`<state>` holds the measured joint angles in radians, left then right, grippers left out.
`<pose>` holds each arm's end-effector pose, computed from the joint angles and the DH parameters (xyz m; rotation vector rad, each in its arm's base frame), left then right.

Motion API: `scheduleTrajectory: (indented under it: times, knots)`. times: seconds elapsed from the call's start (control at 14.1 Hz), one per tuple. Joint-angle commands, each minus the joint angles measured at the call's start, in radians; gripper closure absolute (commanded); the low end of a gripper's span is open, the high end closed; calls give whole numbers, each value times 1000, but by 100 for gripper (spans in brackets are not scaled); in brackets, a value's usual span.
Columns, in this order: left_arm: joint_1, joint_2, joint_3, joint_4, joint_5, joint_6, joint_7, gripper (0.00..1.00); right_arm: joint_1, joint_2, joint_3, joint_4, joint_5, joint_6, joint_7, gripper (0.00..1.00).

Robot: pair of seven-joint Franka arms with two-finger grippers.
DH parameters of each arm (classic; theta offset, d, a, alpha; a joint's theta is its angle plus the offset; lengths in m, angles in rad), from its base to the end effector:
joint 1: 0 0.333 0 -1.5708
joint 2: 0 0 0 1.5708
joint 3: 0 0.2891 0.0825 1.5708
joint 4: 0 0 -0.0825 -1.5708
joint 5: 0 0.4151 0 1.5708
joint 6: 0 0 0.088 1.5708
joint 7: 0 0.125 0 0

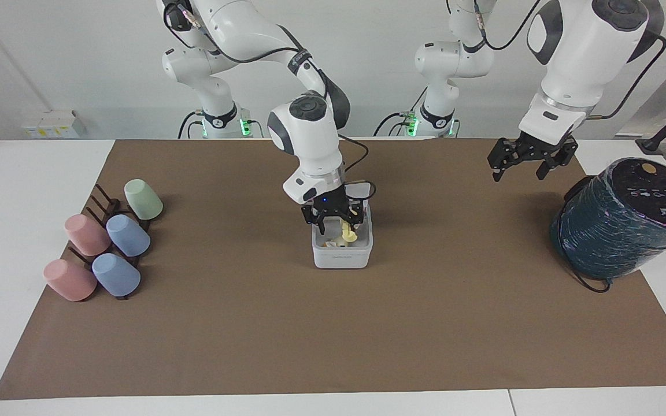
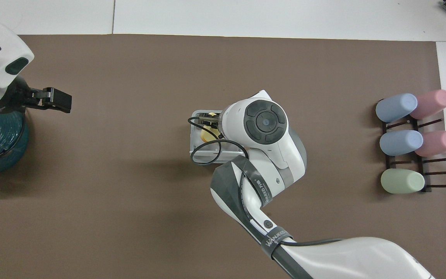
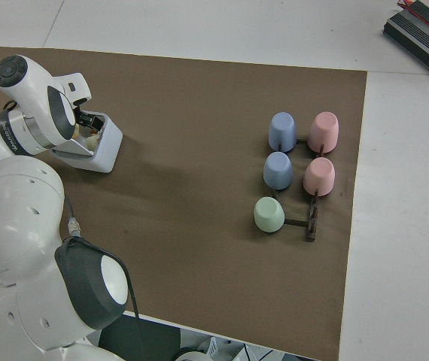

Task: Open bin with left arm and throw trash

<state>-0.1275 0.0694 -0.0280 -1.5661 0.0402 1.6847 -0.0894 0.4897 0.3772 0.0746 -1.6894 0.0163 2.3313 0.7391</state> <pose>0.6093 -0.0904 0.5507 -3.1068 0.1081 -0.0832 0.5978 0.3741 0.3495 -2.9224 0.2834 -0.2762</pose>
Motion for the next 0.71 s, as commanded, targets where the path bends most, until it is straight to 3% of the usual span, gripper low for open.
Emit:
scheduleTrajectory:
  times: [0.0,0.5,0.64]
  knots:
    - [0,-54,2,-66,-8,38,8,0,-13,-17,1,5,-9,-29,9,0]
    - [3,-56,2,-68,-39,35,0,0,-13,-23,-1,-1,-7,-29,9,0]
    - [5,-56,3,-72,-48,36,0,0,-57,-62,-4,-15,-7,-47,-16,0]
